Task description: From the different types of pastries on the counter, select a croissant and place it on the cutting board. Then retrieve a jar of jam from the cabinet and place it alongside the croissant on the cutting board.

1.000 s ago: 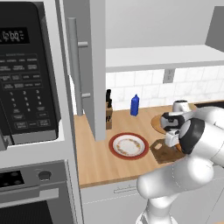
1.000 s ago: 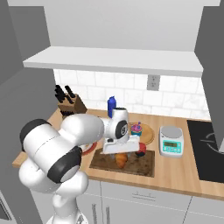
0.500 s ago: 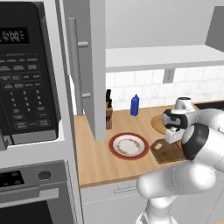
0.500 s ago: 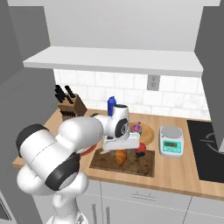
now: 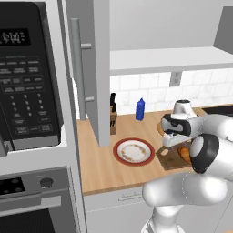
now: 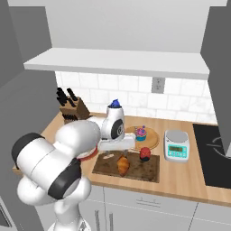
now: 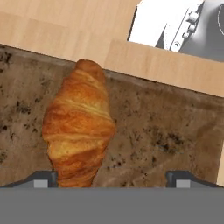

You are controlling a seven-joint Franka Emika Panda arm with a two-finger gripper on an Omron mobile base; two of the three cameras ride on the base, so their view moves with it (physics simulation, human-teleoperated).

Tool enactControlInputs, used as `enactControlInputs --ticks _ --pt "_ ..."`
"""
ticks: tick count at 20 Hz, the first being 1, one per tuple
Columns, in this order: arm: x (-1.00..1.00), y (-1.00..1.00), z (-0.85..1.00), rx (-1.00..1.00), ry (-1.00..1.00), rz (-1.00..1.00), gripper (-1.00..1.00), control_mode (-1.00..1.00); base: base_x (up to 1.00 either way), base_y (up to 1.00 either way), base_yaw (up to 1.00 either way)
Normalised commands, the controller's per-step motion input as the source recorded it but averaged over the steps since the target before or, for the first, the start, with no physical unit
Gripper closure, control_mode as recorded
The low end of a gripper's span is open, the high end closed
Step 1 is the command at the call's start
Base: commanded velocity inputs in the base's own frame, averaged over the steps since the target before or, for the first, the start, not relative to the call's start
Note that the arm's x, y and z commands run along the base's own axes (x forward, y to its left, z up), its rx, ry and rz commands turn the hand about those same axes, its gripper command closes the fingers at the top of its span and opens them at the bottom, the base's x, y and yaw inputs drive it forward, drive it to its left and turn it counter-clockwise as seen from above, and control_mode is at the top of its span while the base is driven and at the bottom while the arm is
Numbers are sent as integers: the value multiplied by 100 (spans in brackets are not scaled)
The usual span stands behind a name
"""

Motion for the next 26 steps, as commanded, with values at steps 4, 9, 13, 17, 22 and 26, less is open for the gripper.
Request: enactControlInputs --ticks 4,9,13,17,22,26 --pt "-41 -34 63 -2 -9 0 -100 -100 0 0 0" --pt "-93 -37 17 0 1 0 -100 -100 0 0 0" --pt "-80 -18 19 0 0 0 -100 -100 0 0 0" --pt "-76 -71 2 0 0 0 -100 -100 0 0 0" --pt "-49 -81 0 0 0 0 -100 -100 0 0 0" --pt "-54 -83 0 2 6 -1 -100 -100 0 0 0"
